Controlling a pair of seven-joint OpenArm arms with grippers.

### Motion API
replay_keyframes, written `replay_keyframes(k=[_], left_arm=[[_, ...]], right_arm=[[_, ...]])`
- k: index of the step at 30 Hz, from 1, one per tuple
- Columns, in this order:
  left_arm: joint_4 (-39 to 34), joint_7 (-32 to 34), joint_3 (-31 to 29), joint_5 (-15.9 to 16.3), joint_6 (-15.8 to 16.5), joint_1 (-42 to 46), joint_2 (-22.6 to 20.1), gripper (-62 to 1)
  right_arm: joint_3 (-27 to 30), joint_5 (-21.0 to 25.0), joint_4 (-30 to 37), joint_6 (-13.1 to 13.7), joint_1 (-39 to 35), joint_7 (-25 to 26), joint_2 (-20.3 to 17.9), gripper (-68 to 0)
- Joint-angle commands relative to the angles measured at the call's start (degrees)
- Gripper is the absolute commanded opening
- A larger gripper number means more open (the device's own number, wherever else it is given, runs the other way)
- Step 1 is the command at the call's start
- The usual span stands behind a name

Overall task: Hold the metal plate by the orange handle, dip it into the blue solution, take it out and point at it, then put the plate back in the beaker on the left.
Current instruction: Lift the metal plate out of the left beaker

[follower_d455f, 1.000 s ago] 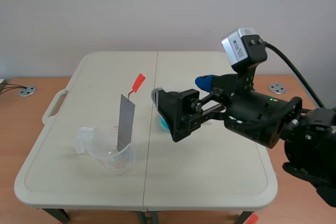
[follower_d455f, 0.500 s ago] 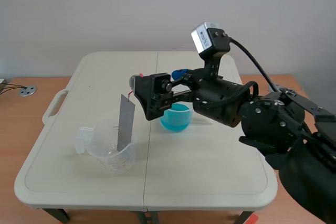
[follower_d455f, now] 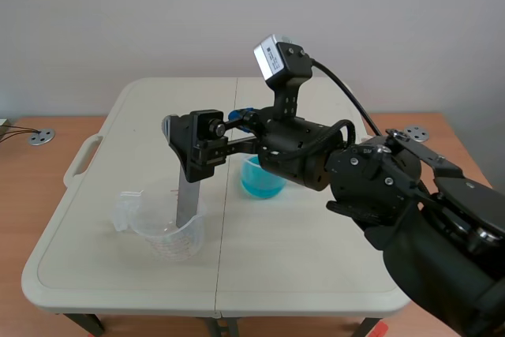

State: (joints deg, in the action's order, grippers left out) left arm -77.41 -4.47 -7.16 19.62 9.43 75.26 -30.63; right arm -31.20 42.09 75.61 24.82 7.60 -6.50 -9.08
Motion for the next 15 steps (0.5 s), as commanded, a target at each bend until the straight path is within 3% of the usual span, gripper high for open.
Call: replay_keyframes(k=[1,3,7,15], left_arm=[[-1.2,0.3,0.2,0.3,0.3,0.2,0.3,-59.3],[-1.2,0.3,0.2,0.3,0.3,0.2,0.3,-59.3],[-1.2,0.3,0.2,0.3,0.3,0.2,0.3,-59.3],[1.1,-2.8,0.2,0.7,0.6,-2.5,1.4,-59.3]], right_arm=[[0.0,0.9,0.9,0.2,1.2,1.0,0.7,-1.3],[0.0,0.9,0.9,0.3,1.2,0.6,1.1,-1.7],[0.0,0.9,0.8,0.2,1.1,-0.3,1.2,-10.3],[0.0,0.9,0.8,-0.2,1.1,-1.4,1.2,-12.0]])
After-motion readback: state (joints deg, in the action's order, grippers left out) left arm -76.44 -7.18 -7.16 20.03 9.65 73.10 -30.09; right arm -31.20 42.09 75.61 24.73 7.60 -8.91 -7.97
